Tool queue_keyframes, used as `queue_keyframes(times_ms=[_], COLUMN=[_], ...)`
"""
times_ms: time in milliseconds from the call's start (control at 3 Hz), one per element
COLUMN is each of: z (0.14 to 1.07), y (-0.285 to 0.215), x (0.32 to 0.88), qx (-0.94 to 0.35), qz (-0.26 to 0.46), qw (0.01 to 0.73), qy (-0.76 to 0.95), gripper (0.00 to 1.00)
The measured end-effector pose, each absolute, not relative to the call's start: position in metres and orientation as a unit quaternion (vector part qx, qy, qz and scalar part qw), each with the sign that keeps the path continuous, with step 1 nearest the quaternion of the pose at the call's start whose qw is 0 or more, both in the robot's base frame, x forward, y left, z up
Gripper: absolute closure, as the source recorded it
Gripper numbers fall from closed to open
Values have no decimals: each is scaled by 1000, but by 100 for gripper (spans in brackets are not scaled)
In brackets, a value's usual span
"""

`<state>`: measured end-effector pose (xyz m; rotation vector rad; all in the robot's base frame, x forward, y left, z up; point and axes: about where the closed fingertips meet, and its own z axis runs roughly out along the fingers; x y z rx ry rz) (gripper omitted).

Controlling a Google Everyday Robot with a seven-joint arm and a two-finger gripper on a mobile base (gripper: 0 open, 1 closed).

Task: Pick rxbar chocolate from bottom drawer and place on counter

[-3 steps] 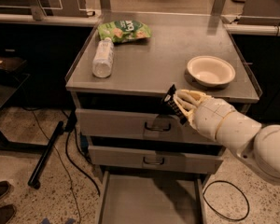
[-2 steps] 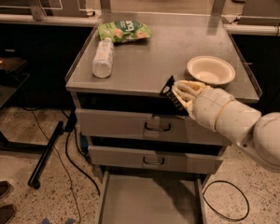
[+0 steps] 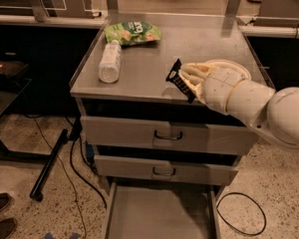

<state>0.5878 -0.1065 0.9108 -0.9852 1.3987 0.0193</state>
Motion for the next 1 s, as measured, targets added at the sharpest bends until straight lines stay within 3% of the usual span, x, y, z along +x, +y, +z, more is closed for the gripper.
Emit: queue_keyframes(times_ms=[1000], z=[921], y=[-66], x=[654], qx=[-516], qz=[51], qw=[610], qy=[599], gripper=[100])
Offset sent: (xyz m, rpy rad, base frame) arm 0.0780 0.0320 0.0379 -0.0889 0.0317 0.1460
